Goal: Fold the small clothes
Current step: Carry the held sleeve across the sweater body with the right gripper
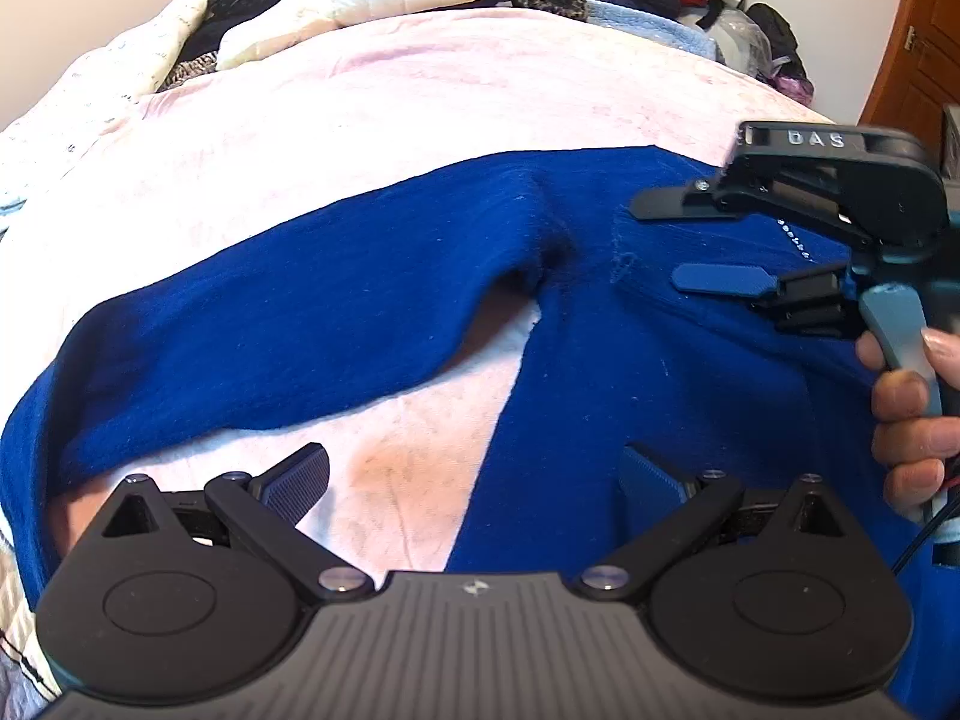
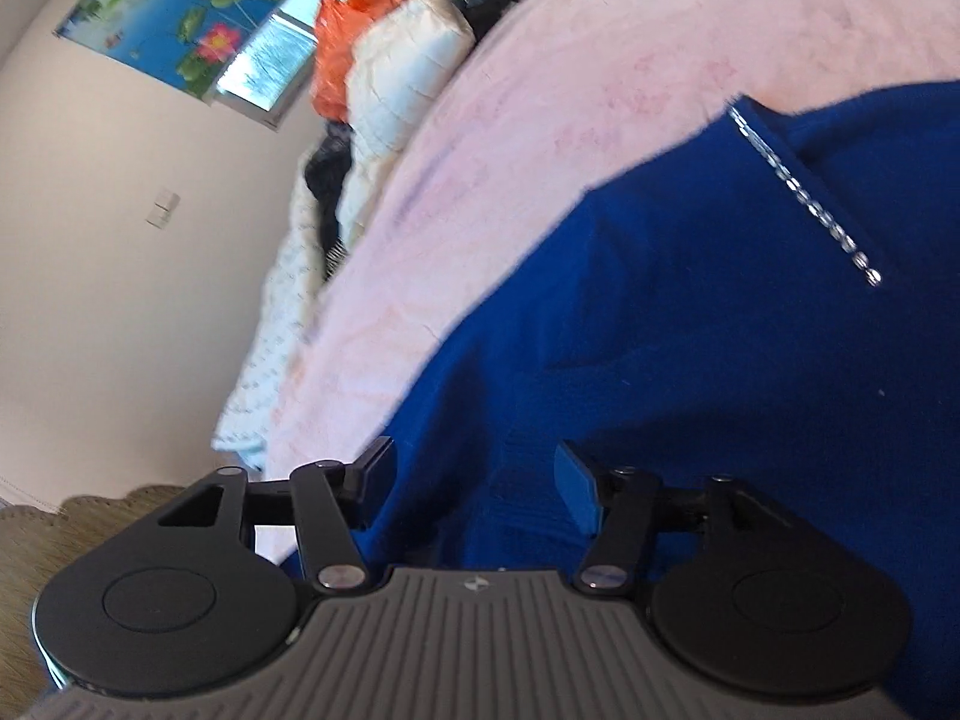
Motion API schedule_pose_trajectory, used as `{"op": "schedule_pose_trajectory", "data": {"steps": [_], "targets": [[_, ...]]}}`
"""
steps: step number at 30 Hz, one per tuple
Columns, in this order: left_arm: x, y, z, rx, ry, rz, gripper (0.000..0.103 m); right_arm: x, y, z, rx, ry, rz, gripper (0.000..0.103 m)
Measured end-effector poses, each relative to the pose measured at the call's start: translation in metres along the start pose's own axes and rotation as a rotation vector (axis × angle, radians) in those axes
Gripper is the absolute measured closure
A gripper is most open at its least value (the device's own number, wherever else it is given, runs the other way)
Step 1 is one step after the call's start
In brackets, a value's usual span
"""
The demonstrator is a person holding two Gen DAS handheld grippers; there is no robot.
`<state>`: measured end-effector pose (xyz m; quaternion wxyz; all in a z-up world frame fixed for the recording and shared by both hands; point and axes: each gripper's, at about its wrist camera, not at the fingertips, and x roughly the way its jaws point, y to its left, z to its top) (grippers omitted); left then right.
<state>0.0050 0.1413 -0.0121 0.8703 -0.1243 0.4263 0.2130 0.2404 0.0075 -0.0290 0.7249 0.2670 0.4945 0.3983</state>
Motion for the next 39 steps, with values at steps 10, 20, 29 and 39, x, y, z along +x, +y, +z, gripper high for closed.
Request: {"op": "schedule_pose_trajectory", "data": {"steps": [10,20,29,39], "targets": [[-0.003,-0.002,-0.001,0.015,-0.008,0.011,0.0,-0.014,0.006,-0.014,-0.041,-0.026,-0.002,0.028],[-0.016,0.016,0.001,-0.003,-0.046,0.044,0.0,-0.03,0.02,-0.029,-0.063,-0.068,0.028,0.027],[-0.043,0.085,0.005,0.057,-0.125,0.224,0.0,-0.027,0.054,-0.054,-0.184,-0.045,-0.002,0.028],[-0.025,0.147,-0.004,0.058,-0.051,0.386,0.0,-0.014,0.077,-0.083,-0.227,0.06,0.06,0.027]]}}
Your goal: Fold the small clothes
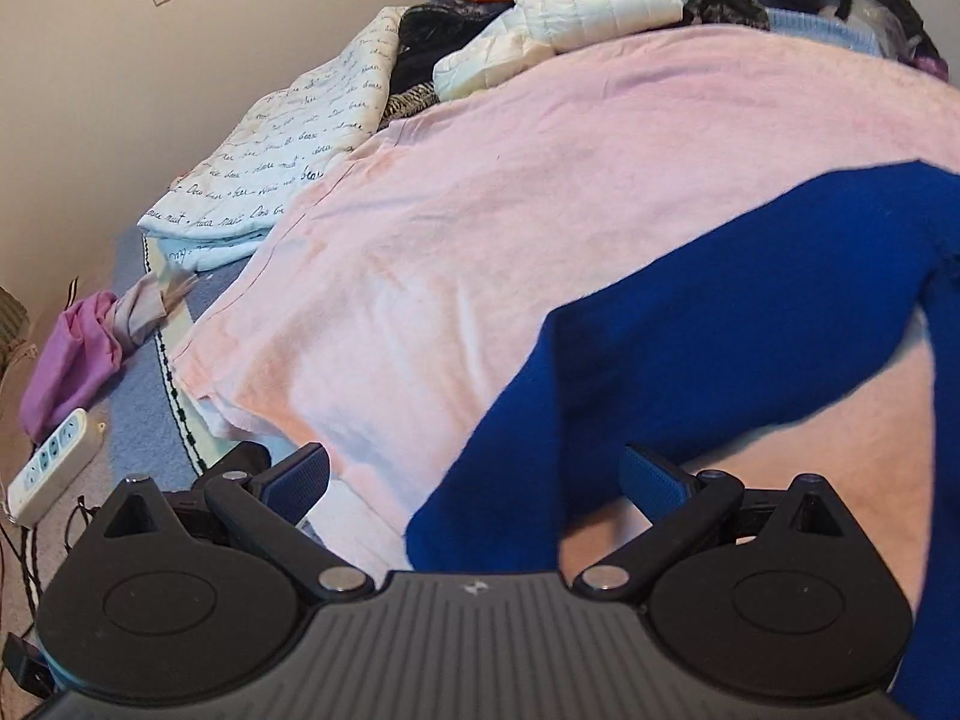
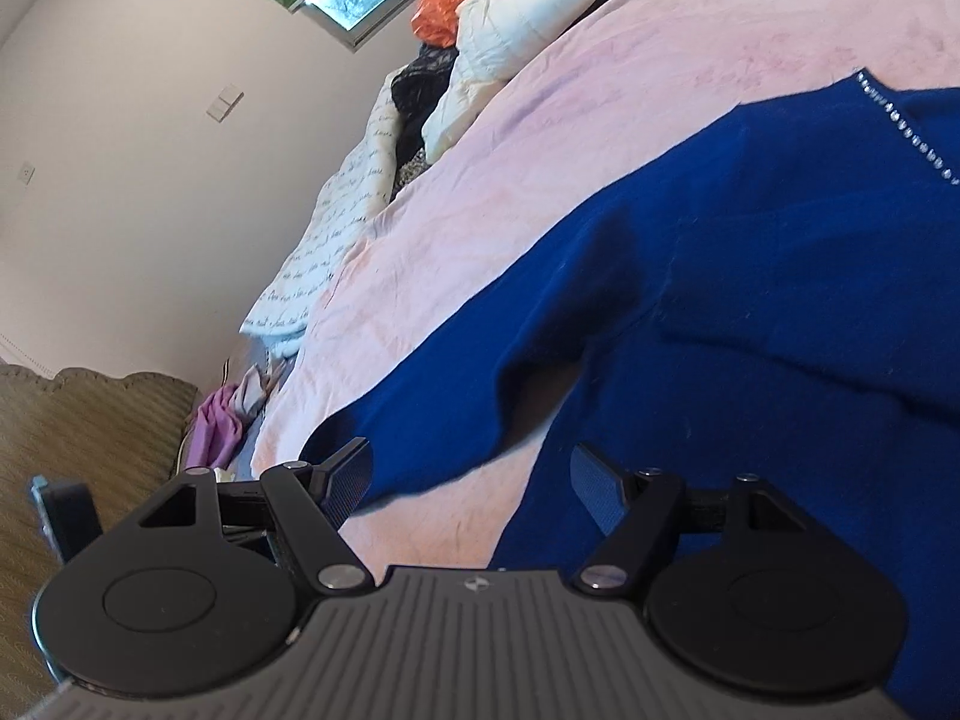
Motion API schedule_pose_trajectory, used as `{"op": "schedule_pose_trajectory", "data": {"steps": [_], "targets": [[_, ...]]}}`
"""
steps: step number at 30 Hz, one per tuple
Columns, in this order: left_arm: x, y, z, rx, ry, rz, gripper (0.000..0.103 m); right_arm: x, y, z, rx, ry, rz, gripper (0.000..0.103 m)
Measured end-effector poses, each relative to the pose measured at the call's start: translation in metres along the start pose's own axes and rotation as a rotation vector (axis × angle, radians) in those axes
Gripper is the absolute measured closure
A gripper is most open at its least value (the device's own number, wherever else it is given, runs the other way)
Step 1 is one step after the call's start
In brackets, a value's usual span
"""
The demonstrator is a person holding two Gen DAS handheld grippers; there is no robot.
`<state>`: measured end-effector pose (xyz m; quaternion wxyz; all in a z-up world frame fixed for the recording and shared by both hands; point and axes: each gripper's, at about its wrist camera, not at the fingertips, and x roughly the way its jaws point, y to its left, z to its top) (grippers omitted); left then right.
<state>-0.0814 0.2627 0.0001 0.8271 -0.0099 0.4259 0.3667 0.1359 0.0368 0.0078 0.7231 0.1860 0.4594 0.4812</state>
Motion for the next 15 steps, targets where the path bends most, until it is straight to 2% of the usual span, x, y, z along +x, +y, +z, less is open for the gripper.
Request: {"op": "schedule_pose_trajectory", "data": {"steps": [3,6,8,9,10,13,15], "targets": [[0.005,0.003,-0.004,-0.02,-0.01,-0.002,0.0,0.0,0.0,-0.002,0.008,0.009,0.0,0.026],[0.001,0.01,-0.005,-0.082,-0.051,-0.092,0.003,-0.002,-0.002,-0.004,0.012,0.008,-0.009,0.025],[-0.003,0.013,-0.006,-0.119,-0.063,-0.139,0.031,-0.003,-0.007,-0.003,0.024,0.004,-0.015,0.022],[-0.001,0.015,-0.005,-0.124,-0.055,-0.159,0.037,-0.004,-0.009,-0.004,0.033,0.003,-0.018,0.021],[0.001,0.015,-0.004,-0.118,-0.041,-0.172,0.04,-0.005,-0.012,-0.005,0.041,0.002,-0.02,0.021],[0.011,0.013,-0.005,-0.092,-0.013,-0.162,0.04,-0.005,-0.018,-0.008,0.064,0.0,-0.024,0.021],[0.01,0.011,-0.006,-0.084,-0.017,-0.166,0.055,-0.006,-0.02,-0.009,0.07,0.0,-0.023,0.021]]}}
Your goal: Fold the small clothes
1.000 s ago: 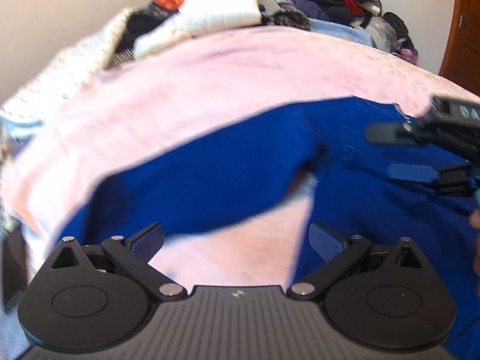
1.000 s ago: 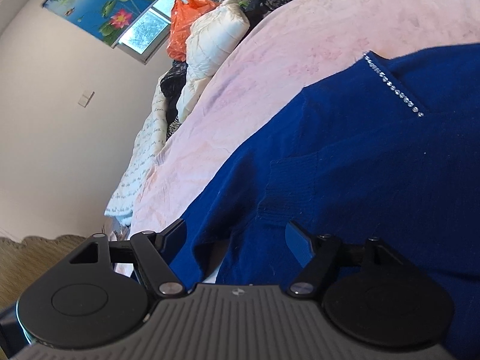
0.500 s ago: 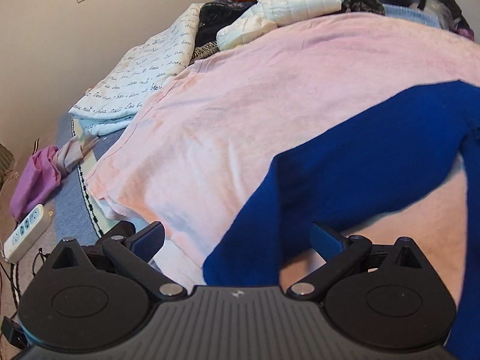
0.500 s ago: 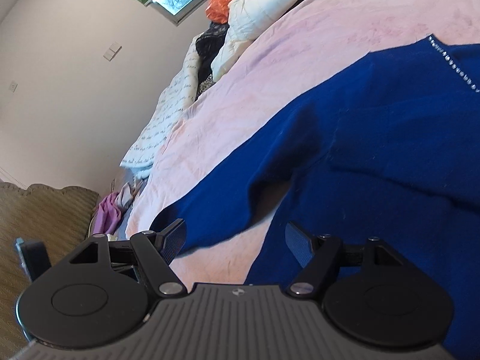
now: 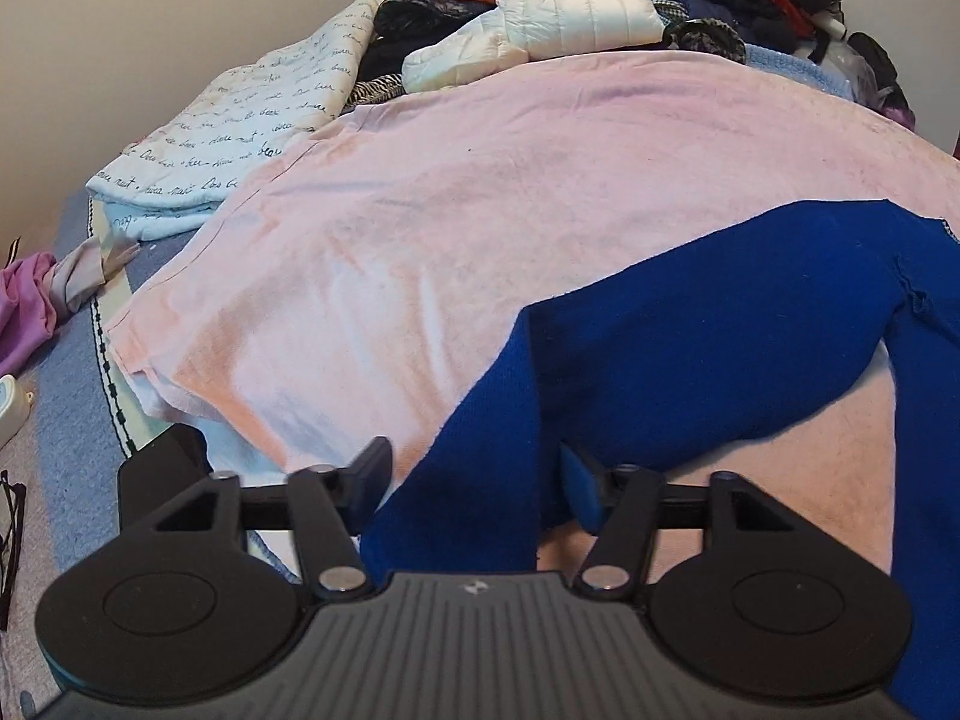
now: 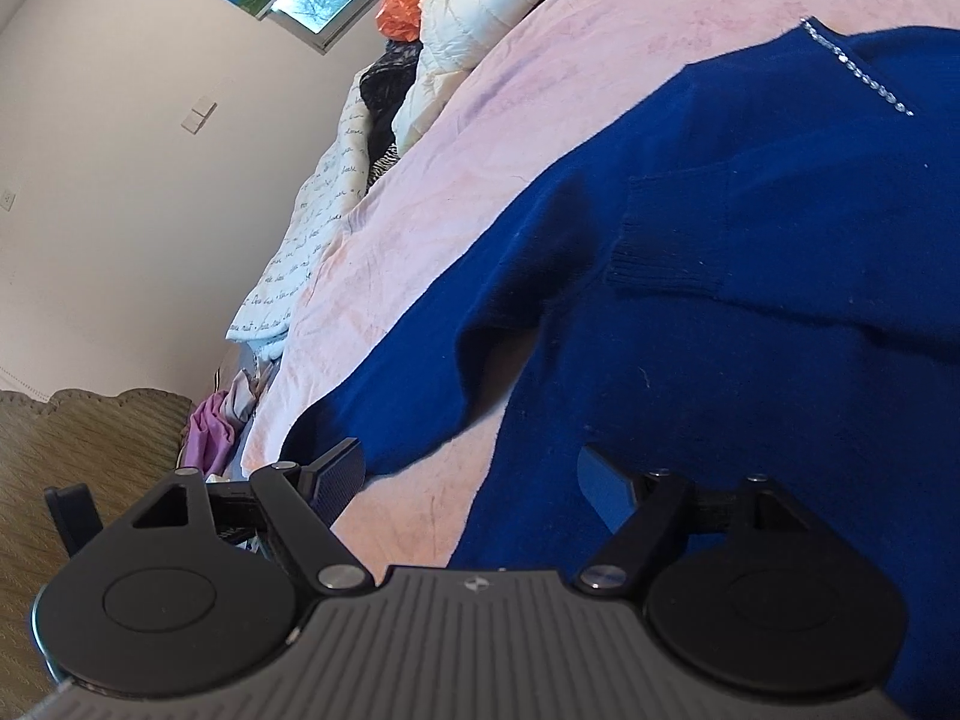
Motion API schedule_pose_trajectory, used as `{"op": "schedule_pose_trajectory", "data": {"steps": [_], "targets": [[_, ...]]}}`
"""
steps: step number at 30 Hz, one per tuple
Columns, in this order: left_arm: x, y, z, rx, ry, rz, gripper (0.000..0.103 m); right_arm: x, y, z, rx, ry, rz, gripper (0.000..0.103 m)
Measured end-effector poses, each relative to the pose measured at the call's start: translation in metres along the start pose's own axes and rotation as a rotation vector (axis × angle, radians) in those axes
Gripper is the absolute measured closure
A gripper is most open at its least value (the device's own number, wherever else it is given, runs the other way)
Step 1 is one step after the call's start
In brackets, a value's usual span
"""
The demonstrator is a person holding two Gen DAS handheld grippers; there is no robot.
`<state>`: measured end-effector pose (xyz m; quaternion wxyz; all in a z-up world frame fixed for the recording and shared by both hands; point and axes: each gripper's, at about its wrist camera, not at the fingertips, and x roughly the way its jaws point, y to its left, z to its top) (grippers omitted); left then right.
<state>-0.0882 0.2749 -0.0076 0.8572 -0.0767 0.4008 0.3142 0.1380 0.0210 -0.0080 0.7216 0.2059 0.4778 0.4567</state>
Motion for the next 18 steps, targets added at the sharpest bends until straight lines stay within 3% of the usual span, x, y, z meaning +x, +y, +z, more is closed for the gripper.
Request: {"op": "schedule_pose_trajectory", "data": {"steps": [3,4,6,10,13,18], "targets": [[-0.001,-0.001,0.0,0.027,0.002,0.023,0.077,0.0,0.0,-0.002,-0.002,0.001,-0.009,0.021],[-0.002,-0.001,0.0,0.03,0.001,0.032,0.089,0.0,0.001,-0.002,-0.001,0.001,-0.009,0.021],[-0.006,0.005,0.0,-0.002,-0.011,0.014,0.095,-0.001,0.001,-0.002,0.0,-0.001,-0.009,0.019],[-0.012,0.007,0.003,-0.035,-0.019,-0.037,0.097,-0.005,-0.001,-0.002,0.002,-0.011,-0.012,0.01],[-0.023,0.006,0.011,-0.092,-0.032,-0.155,0.097,-0.01,-0.005,-0.002,0.01,-0.017,-0.009,0.01],[-0.045,-0.008,0.038,-0.187,-0.035,-0.417,0.097,-0.025,-0.007,-0.004,-0.055,-0.046,-0.037,0.01]]}}
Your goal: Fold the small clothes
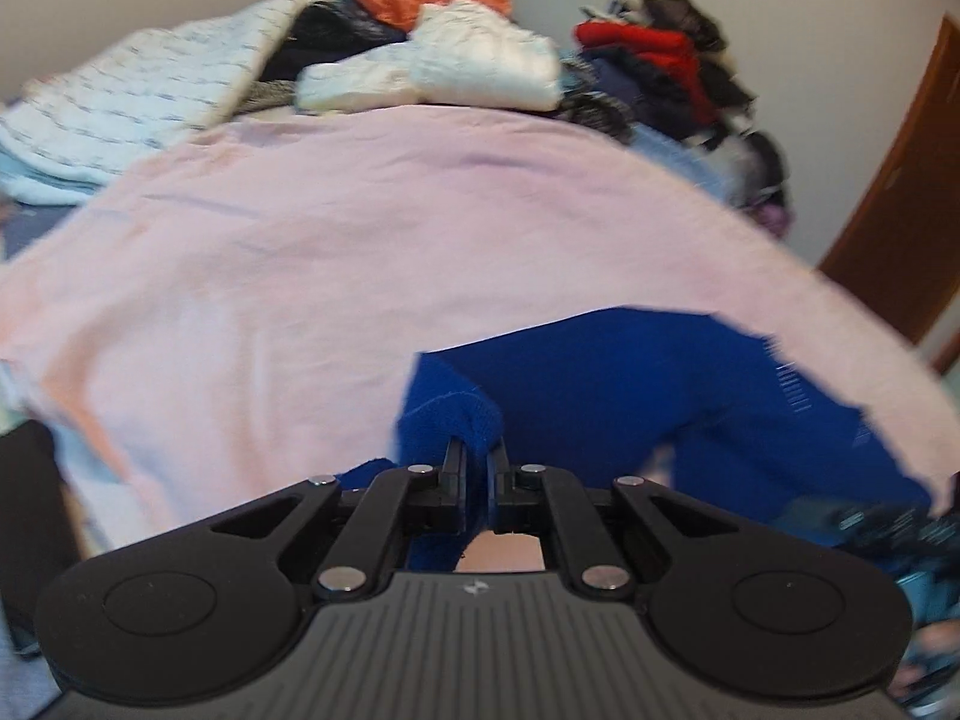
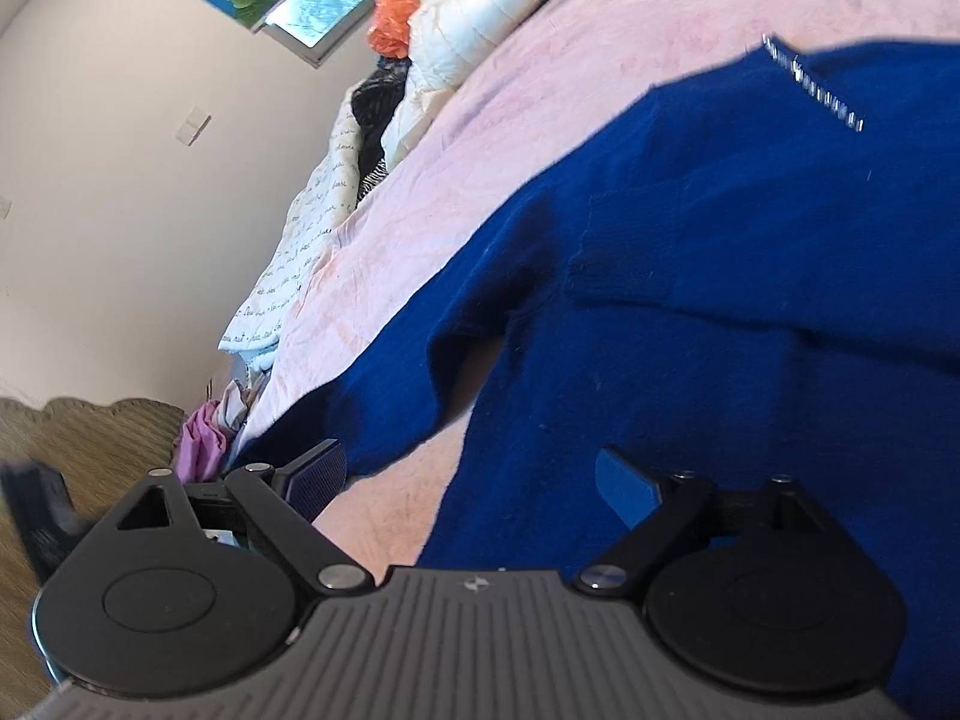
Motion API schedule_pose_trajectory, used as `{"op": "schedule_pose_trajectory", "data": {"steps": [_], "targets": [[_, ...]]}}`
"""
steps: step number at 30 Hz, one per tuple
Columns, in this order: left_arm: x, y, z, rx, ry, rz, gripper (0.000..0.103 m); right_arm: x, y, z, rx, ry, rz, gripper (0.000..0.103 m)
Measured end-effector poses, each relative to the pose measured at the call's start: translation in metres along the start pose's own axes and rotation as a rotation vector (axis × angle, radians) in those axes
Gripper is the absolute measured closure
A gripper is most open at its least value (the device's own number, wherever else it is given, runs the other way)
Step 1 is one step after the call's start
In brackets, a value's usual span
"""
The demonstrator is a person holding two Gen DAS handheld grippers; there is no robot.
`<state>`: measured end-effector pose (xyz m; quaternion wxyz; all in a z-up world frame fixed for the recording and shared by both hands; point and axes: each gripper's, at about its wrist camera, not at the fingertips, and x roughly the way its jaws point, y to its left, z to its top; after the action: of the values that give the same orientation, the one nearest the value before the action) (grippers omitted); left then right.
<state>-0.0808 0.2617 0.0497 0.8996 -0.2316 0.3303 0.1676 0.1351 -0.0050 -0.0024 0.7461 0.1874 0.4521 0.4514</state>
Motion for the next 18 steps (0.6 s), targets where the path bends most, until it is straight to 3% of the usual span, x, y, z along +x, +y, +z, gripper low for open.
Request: {"op": "schedule_pose_trajectory", "data": {"steps": [5,11,18], "targets": [[0.01,-0.048,0.021,-0.015,0.044,-0.225,0.097,-0.022,-0.009,0.0,-0.009,-0.045,-0.034,0.01],[0.044,-0.114,0.03,-0.018,0.103,-0.414,0.097,-0.062,-0.041,-0.002,0.054,-0.137,-0.048,0.009],[0.094,-0.176,0.02,-0.048,0.219,-0.516,0.097,-0.117,-0.063,-0.01,-0.016,-0.258,-0.011,0.004]]}}
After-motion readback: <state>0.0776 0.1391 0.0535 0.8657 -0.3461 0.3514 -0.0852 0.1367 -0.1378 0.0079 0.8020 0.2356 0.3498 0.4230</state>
